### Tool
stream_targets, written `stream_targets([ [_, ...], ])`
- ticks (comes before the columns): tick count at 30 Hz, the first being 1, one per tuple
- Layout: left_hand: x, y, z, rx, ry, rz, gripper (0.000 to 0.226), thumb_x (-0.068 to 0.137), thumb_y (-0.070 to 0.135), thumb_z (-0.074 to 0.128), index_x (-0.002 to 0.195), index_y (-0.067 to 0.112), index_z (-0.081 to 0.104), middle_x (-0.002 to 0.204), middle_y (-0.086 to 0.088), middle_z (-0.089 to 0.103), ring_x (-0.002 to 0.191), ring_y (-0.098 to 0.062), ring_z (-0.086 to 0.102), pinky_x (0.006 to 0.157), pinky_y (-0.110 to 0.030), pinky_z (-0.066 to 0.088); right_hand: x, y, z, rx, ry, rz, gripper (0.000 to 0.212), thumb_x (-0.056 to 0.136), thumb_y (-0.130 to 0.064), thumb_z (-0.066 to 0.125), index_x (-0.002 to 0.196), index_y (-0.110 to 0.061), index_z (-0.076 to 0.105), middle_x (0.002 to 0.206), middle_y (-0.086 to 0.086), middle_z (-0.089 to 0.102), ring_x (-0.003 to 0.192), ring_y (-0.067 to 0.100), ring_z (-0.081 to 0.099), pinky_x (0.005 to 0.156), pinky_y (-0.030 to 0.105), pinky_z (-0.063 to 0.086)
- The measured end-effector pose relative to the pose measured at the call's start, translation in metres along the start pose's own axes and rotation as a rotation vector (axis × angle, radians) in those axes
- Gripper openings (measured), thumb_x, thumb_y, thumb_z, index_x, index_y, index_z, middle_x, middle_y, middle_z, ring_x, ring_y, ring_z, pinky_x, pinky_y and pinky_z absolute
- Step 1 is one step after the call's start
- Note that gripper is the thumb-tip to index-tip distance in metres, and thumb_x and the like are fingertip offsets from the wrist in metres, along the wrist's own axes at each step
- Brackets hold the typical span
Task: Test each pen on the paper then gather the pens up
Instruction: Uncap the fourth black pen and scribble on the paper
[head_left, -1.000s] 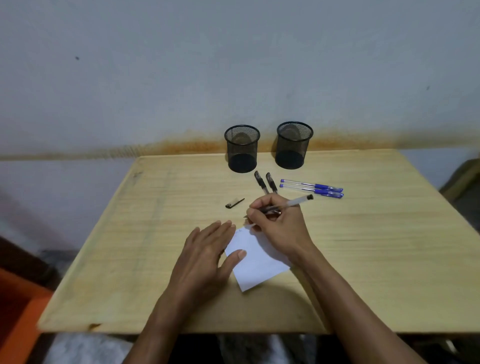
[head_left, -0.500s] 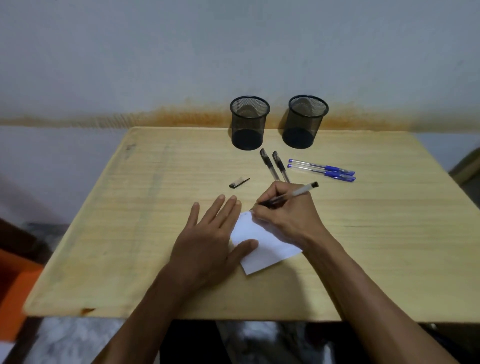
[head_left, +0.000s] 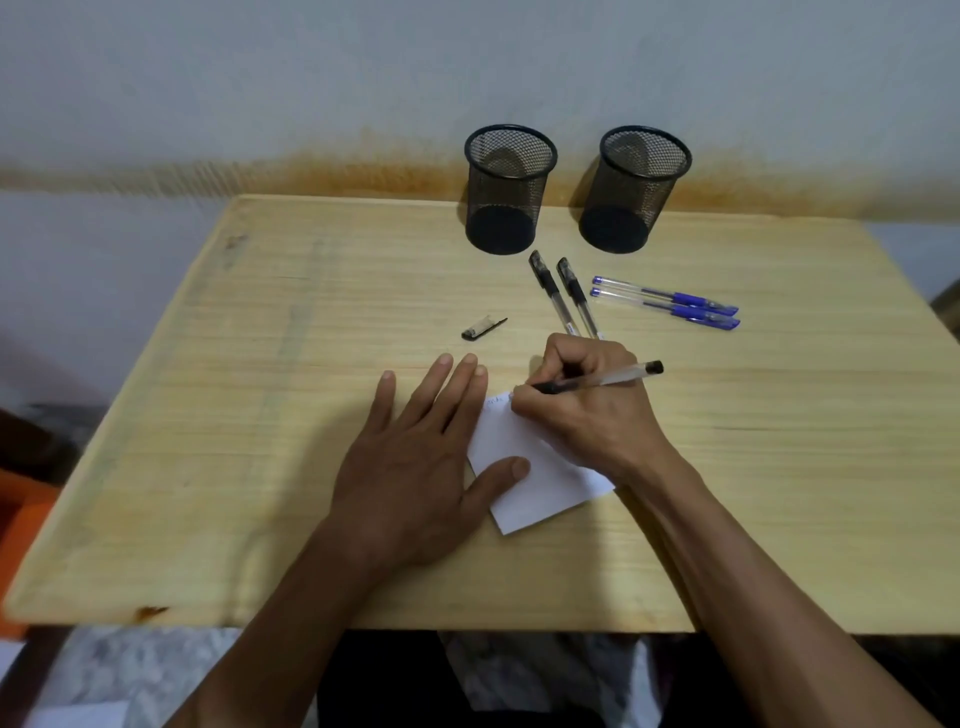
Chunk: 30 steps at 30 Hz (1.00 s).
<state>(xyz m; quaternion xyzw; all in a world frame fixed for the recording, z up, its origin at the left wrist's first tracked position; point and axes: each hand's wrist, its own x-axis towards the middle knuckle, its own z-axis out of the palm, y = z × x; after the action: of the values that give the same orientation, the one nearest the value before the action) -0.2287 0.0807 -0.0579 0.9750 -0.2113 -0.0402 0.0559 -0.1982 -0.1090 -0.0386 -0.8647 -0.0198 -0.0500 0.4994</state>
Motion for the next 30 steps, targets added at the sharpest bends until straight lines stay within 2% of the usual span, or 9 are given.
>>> stream_targets([
  [2, -0.0003, 0.0012, -0.0011, -0.009, -0.008, -0.003, 0.091, 0.084, 0.078, -0.008, 0.157, 0.024, -0.007, 0.166, 0.010, -0.013, 0.149, -0.006, -0.020, 0.122, -0.050, -0.003, -0.0014, 0.0009, -0.0010, 0.022, -0.017, -0.004, 0.019, 0.069, -0.002, 0.078, 0.060, -0.001, 0.060, 0.057, 0.011, 0.062, 0.051, 0.006, 0.049, 0.047, 0.022, 0.039],
  [4, -0.0011, 0.0020, -0.0020, -0.019, -0.011, -0.004, 0.092, 0.084, 0.078, -0.007, 0.157, 0.024, -0.008, 0.165, 0.011, -0.014, 0.149, -0.006, -0.021, 0.122, -0.050, -0.003, -0.0019, 0.0012, -0.0016, 0.021, -0.023, -0.011, 0.019, 0.069, -0.001, 0.077, 0.060, -0.002, 0.061, 0.057, 0.009, 0.063, 0.051, 0.007, 0.050, 0.048, 0.020, 0.039],
  [9, -0.0009, 0.0018, -0.0033, -0.025, -0.024, -0.005, 0.092, 0.083, 0.078, -0.008, 0.157, 0.024, -0.011, 0.165, 0.011, -0.017, 0.148, -0.006, -0.025, 0.122, -0.050, -0.005, 0.0006, 0.0028, -0.0004, 0.042, 0.047, 0.017, 0.016, 0.070, -0.003, 0.076, 0.063, -0.005, 0.062, 0.061, 0.008, 0.069, 0.058, 0.021, 0.062, 0.051, 0.029, 0.048],
  [13, -0.0010, 0.0021, -0.0039, -0.033, -0.014, -0.004, 0.091, 0.084, 0.078, -0.006, 0.157, 0.024, -0.009, 0.165, 0.011, -0.016, 0.148, -0.006, -0.023, 0.122, -0.050, -0.004, 0.0001, 0.0014, 0.0003, 0.008, 0.033, 0.017, 0.016, 0.069, -0.004, 0.075, 0.061, -0.005, 0.062, 0.058, 0.005, 0.068, 0.053, 0.011, 0.058, 0.050, 0.028, 0.046],
  [16, -0.0013, 0.0020, -0.0032, -0.027, -0.011, -0.002, 0.090, 0.085, 0.077, -0.004, 0.157, 0.024, -0.009, 0.165, 0.011, -0.016, 0.148, -0.006, -0.023, 0.122, -0.050, -0.004, -0.0001, 0.0005, -0.0003, -0.013, 0.034, 0.002, 0.016, 0.070, -0.004, 0.074, 0.061, -0.006, 0.061, 0.058, 0.005, 0.067, 0.054, 0.017, 0.059, 0.050, 0.029, 0.046],
  [19, -0.0016, 0.0019, -0.0030, -0.033, -0.005, -0.003, 0.089, 0.087, 0.077, -0.001, 0.158, 0.024, -0.007, 0.165, 0.011, -0.014, 0.149, -0.005, -0.022, 0.122, -0.050, -0.003, -0.0007, 0.0003, -0.0001, -0.011, 0.038, 0.005, 0.016, 0.070, -0.004, 0.074, 0.061, -0.005, 0.060, 0.058, 0.006, 0.067, 0.052, 0.009, 0.055, 0.050, 0.026, 0.044],
  [28, -0.0019, 0.0025, -0.0034, -0.037, -0.007, -0.002, 0.090, 0.085, 0.077, -0.003, 0.158, 0.024, -0.008, 0.165, 0.011, -0.016, 0.148, -0.005, -0.023, 0.122, -0.050, -0.005, -0.0021, -0.0004, -0.0001, 0.007, 0.044, 0.029, 0.018, 0.069, -0.004, 0.074, 0.060, -0.006, 0.058, 0.057, 0.007, 0.065, 0.051, 0.008, 0.052, 0.048, 0.028, 0.043],
  [30, -0.0018, 0.0022, -0.0040, -0.037, -0.006, -0.004, 0.090, 0.086, 0.077, -0.002, 0.157, 0.024, -0.008, 0.165, 0.011, -0.015, 0.148, -0.005, -0.023, 0.122, -0.050, -0.005, -0.0025, -0.0016, 0.0006, 0.020, 0.056, 0.036, 0.019, 0.069, -0.003, 0.073, 0.061, -0.004, 0.057, 0.055, 0.010, 0.063, 0.049, 0.007, 0.048, 0.046, 0.025, 0.040],
])
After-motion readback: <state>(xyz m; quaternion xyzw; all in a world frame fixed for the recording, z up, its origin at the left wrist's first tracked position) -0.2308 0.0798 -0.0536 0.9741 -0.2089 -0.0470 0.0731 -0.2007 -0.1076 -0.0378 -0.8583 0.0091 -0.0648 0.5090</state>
